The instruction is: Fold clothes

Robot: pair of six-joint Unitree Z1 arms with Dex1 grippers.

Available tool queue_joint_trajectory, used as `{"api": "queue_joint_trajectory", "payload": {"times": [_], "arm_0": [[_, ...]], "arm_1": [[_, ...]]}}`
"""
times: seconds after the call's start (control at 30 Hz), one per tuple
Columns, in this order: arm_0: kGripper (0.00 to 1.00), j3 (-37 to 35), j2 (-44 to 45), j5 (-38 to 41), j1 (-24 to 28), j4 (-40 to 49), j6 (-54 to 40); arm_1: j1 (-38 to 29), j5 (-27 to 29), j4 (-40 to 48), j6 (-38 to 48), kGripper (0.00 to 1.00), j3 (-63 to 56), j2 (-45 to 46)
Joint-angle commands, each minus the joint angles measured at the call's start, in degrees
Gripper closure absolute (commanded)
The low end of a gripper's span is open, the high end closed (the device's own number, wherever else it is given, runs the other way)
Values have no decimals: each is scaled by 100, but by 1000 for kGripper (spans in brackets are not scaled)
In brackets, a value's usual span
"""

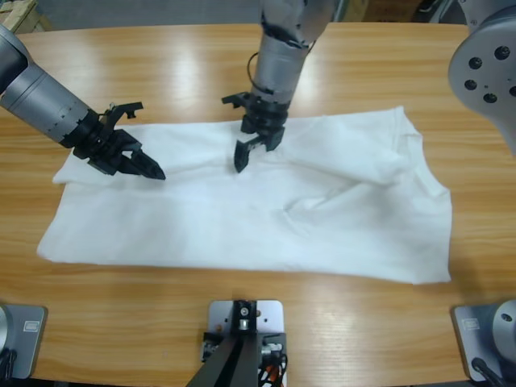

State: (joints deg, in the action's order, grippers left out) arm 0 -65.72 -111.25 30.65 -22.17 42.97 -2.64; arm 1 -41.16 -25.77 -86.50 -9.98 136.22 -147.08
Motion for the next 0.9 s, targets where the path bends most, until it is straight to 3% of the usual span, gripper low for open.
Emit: {"api": "queue_joint_trajectory", "payload": {"times": [0.03, 0.47, 0.9], "arm_0": [[105, 165, -213, -41, 37, -76, 53], [105, 165, -196, -39, 90, -75, 62], [105, 165, -176, -24, 144, -73, 62]], "arm_1": [[-367, -33, -473, 432, 0, -299, 70], [-384, 193, -552, 1103, 0, -570, 586], [-630, -21, -526, 1165, 0, -1117, 570]]}}
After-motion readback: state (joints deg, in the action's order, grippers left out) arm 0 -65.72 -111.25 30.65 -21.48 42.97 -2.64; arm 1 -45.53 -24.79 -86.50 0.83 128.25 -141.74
